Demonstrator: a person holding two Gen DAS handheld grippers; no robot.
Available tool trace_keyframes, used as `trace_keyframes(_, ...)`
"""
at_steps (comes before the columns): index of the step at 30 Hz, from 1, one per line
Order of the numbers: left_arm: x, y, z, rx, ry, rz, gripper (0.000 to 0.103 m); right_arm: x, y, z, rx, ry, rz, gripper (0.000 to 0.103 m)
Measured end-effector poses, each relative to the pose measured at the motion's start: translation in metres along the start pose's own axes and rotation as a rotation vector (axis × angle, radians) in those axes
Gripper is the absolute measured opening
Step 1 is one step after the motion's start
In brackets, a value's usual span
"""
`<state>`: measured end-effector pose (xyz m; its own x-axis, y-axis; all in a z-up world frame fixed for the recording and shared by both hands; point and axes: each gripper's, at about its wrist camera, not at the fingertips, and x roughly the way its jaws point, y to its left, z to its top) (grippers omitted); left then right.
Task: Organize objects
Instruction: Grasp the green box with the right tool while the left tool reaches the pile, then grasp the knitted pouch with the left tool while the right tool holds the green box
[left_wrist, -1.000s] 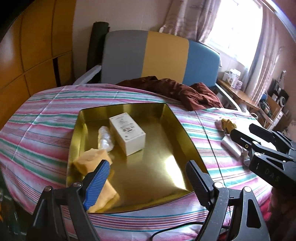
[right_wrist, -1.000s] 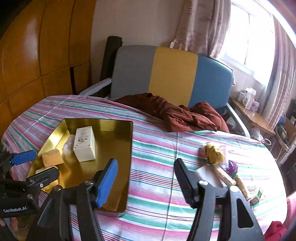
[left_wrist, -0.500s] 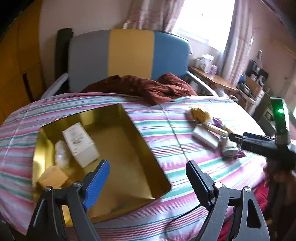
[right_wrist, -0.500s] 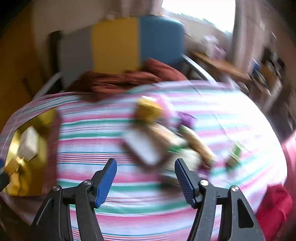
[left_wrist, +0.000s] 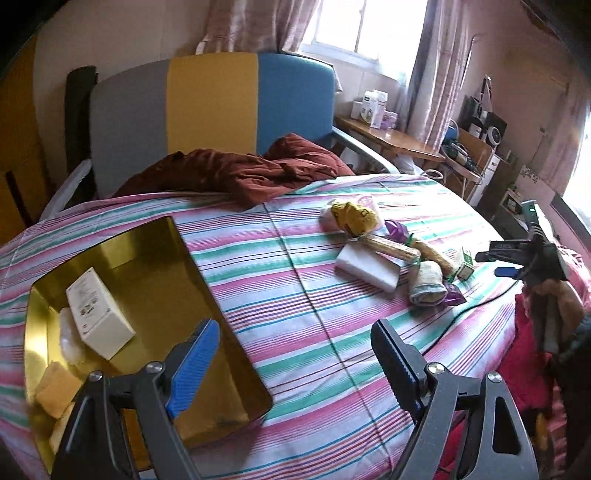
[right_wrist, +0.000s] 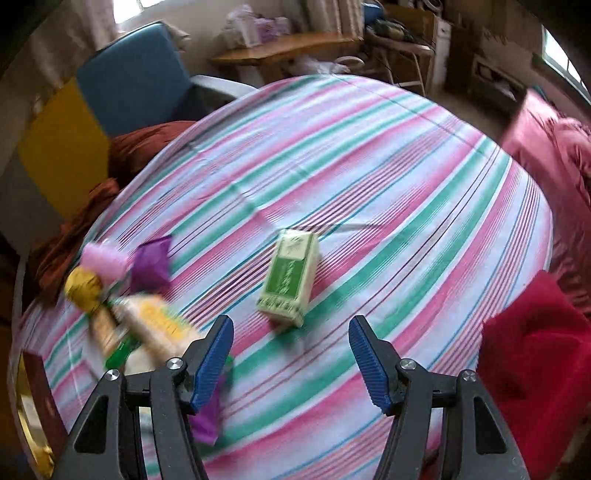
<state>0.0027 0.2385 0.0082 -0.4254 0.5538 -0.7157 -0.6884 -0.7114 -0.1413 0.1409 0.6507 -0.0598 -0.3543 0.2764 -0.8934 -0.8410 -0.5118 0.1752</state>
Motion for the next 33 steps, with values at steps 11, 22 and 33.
trace_keyframes(11,0.042,-0.043,0.020,0.056,0.055,-0.107,0.073,0.045,0.004,0.021,-0.057,0.050,-0.030,0.033)
trace_keyframes(22,0.114,-0.116,0.042,0.129,0.182,-0.275,0.061,0.010,0.022,0.010,-0.141,-0.067,-0.023,0.032)
trace_keyframes(33,0.176,-0.167,0.051,0.194,0.256,-0.319,0.057,0.015,0.029,0.019,-0.155,-0.094,0.026,0.032)
